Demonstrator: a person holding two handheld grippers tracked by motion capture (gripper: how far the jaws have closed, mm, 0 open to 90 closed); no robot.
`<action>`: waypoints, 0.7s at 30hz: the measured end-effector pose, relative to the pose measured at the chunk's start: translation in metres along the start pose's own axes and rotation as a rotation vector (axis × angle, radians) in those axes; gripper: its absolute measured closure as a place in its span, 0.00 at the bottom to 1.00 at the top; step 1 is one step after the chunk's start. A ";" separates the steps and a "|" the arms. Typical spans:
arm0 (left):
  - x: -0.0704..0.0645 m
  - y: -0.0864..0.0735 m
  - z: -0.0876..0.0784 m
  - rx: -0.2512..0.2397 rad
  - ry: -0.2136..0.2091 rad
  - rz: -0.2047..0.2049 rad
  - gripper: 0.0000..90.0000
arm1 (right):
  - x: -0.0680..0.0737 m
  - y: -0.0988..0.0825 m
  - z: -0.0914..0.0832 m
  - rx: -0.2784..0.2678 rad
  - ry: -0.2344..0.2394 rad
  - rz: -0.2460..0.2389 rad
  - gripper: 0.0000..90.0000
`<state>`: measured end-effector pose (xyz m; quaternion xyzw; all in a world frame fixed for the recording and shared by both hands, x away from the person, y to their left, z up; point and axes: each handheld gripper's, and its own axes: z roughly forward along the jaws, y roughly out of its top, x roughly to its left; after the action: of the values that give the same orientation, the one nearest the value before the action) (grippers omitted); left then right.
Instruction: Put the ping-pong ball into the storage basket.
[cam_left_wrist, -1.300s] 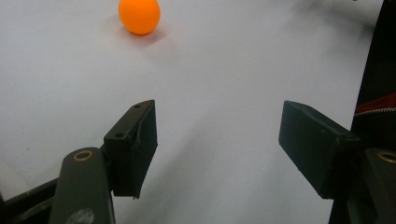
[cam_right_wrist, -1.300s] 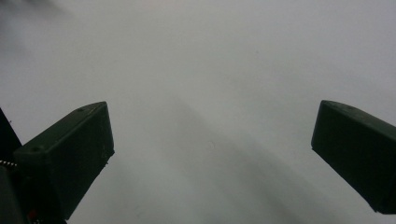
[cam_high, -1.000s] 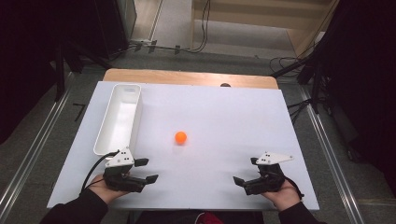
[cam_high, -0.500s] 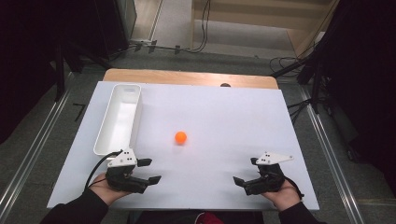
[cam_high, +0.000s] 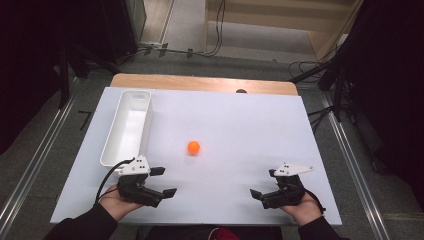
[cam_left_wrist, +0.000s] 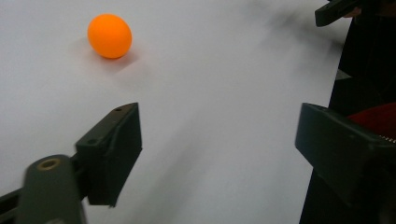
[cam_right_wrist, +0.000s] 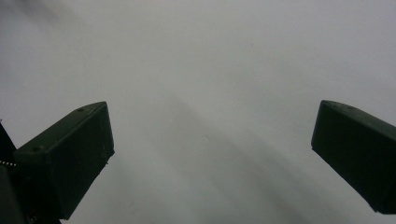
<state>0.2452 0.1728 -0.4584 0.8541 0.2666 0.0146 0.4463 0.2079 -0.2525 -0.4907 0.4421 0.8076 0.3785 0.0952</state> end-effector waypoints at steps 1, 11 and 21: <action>-0.001 0.001 0.001 -0.002 0.001 -0.001 0.15 | 0.000 0.000 0.000 0.000 -0.001 0.002 0.00; -0.004 0.008 0.015 0.016 0.024 -0.021 0.03 | 0.000 0.000 0.000 0.003 0.004 0.003 0.00; -0.003 0.013 0.020 0.001 0.034 -0.027 0.02 | 0.000 0.000 0.000 0.001 0.002 0.000 0.00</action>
<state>0.2537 0.1505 -0.4603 0.8503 0.2855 0.0230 0.4416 0.2082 -0.2523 -0.4909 0.4417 0.8078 0.3787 0.0944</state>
